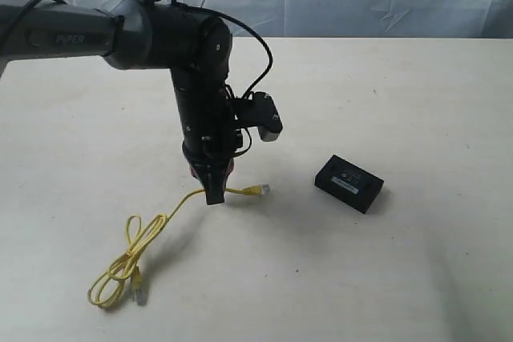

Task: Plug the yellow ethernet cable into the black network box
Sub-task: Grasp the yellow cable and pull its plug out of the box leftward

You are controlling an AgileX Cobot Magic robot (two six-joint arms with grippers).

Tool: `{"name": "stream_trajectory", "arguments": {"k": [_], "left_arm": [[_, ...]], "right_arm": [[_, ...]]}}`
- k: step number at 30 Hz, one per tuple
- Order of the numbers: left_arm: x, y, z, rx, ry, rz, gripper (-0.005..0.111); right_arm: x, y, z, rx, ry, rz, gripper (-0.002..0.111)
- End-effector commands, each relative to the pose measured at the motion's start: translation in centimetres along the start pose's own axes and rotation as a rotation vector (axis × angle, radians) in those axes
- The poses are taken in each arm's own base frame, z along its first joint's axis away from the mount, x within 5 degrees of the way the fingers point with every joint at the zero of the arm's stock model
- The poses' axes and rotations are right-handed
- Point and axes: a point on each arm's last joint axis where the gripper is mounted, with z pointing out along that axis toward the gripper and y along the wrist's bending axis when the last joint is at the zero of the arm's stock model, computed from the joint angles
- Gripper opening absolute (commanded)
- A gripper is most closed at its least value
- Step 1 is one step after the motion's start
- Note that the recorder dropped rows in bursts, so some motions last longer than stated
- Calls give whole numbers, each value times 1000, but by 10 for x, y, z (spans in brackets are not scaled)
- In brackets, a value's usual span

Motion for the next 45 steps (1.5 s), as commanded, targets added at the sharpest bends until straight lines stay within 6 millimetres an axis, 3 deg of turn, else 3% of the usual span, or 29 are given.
{"name": "stream_trajectory", "arguments": {"k": [1, 11, 25, 31, 34, 37, 45], "left_arm": [[5, 0, 2, -26, -31, -12, 0], [2, 9, 3, -132, -69, 14, 0], [29, 26, 0, -59, -54, -99, 0], [29, 26, -1, -45, -68, -116, 0], [27, 26, -1, -40, -87, -127, 0], [26, 26, -1, -38, -94, -132, 0], [24, 27, -1, -45, -125, -144, 0]], "right_arm": [[-1, 0, 0, 0, -17, 0, 0], [-4, 0, 0, 3, -56, -5, 0], [-41, -1, -10, 13, -473, -2, 0], [-48, -1, -14, 15, -559, -2, 0], [-44, -2, -12, 11, -515, 34, 0], [-39, -1, -6, -6, -363, 115, -1], [-79, 3, 28, -26, 39, 169, -1]]}}
